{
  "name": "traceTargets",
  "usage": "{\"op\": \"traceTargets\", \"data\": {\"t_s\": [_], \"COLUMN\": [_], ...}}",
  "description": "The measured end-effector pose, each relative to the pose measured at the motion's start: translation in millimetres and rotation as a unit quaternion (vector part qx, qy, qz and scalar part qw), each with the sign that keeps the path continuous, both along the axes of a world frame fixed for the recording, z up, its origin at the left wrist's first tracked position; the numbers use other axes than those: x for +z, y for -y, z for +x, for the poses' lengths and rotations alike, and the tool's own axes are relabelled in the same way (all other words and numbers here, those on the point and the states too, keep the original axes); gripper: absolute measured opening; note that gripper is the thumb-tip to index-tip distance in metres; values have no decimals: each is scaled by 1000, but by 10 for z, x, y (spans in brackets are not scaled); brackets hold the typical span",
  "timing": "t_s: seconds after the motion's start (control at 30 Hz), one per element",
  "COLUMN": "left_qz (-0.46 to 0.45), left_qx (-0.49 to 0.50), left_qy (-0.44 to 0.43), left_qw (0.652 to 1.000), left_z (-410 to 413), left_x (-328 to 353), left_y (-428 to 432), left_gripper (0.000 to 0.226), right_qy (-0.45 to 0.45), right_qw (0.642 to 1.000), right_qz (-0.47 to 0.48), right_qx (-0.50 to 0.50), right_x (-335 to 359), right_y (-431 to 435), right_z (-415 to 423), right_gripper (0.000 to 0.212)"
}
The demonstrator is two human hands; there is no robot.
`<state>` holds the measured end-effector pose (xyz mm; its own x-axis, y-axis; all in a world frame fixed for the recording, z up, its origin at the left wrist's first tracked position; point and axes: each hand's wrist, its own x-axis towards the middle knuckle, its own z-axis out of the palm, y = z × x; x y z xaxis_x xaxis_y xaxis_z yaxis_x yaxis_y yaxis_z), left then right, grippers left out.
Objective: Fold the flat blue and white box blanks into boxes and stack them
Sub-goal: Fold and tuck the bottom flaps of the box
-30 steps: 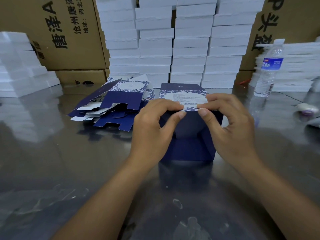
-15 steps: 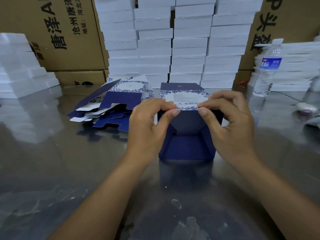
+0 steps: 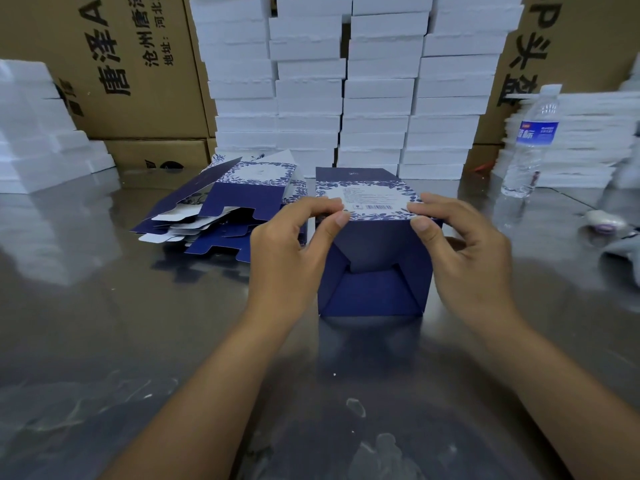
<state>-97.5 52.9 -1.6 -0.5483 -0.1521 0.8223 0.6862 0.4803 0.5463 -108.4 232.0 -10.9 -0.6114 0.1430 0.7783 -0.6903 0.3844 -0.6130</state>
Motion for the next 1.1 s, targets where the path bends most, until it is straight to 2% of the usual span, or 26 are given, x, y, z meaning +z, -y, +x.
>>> {"op": "traceTargets", "data": {"t_s": [0.2, 0.67, 0.83, 0.9, 1.0, 1.1], "left_qz": [-28, -19, 23, 0, -11, 15], "left_qx": [17, -6, -46, -44, -66, -117], "left_qy": [-8, 14, 45, 53, 125, 173], "left_qw": [999, 1000, 998, 998, 990, 978], "left_z": [-10, -17, -26, -34, -66, -99], "left_x": [-10, 24, -3, -32, -89, -147], "left_y": [44, 33, 43, 56, 82, 78], "left_gripper": [12, 14, 2, 20, 61, 76], "right_qy": [4, 85, 85, 99, 103, 78], "right_qw": [1000, 987, 986, 987, 988, 992], "right_qz": [-13, -99, -92, -41, 42, 44], "right_qx": [18, 94, 108, 120, 110, 93], "right_x": [-17, -25, -36, -73, -129, -130], "right_y": [-5, 31, 36, 44, 49, 47], "right_z": [-2, -53, -50, -33, -26, -35], "right_gripper": [13, 26, 21, 29, 47, 50]}}
